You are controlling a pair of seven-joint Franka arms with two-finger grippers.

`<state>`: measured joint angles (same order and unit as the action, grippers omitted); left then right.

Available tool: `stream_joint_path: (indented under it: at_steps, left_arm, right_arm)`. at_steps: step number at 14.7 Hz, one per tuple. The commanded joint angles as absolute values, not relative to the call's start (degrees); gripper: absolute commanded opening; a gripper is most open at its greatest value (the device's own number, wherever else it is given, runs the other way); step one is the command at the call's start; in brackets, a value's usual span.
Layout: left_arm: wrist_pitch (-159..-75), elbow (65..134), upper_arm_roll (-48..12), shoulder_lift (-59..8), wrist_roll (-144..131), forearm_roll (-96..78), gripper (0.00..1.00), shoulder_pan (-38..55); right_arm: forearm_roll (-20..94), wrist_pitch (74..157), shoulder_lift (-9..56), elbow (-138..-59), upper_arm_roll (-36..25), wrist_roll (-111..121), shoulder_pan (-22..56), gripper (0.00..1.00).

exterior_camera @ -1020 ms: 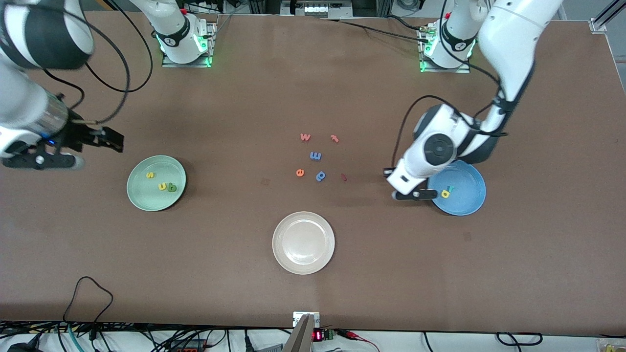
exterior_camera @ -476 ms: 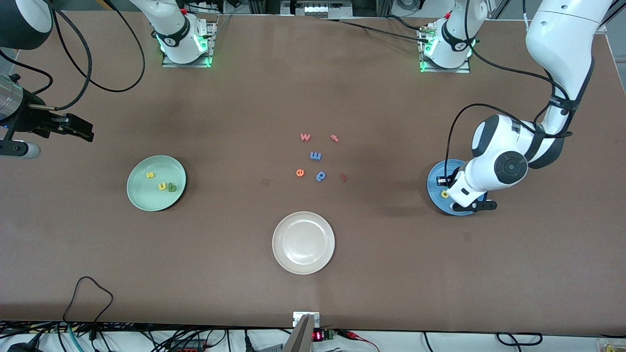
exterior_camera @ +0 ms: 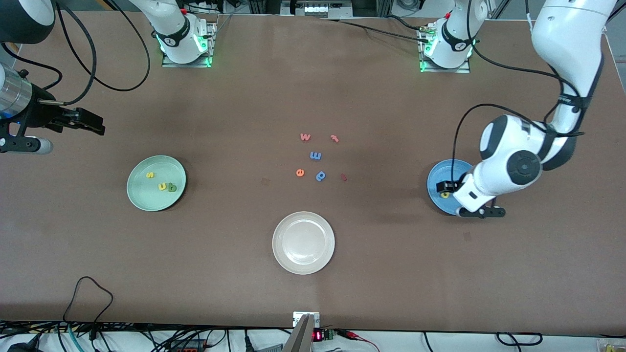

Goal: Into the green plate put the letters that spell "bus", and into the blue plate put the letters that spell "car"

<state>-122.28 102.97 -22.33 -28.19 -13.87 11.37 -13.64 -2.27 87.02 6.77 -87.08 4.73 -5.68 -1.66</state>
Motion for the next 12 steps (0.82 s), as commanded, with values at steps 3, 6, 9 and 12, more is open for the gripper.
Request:
stream_joint_path:
  at_steps: [3, 6, 9, 12]
  left_arm:
    - [-107.6, 83.5, -23.0, -27.3, -7.3, 12.1, 1.0, -14.7]
    - [-101.4, 76.1, -21.1, -27.2, -4.4, 11.6, 1.0, -13.7]
    - [-99.8, 75.4, -7.1, -23.0, -4.1, 3.9, 1.0, -5.7]
    - [-96.1, 76.7, 1.5, -18.8, -3.3, -0.5, 1.0, -0.5]
  right_arm:
    - [-1.4, 86.4, 7.2, -86.0, 4.5, -5.0, -1.9, 1.0]
    - [-1.7, 86.4, 7.4, -86.0, 4.6, -5.2, -1.6, 1.0]
    - [-1.8, 86.4, 7.4, -86.0, 4.7, -5.3, -1.5, 1.0]
    - [-1.8, 86.4, 7.4, -86.0, 4.7, -5.3, -1.6, 1.0]
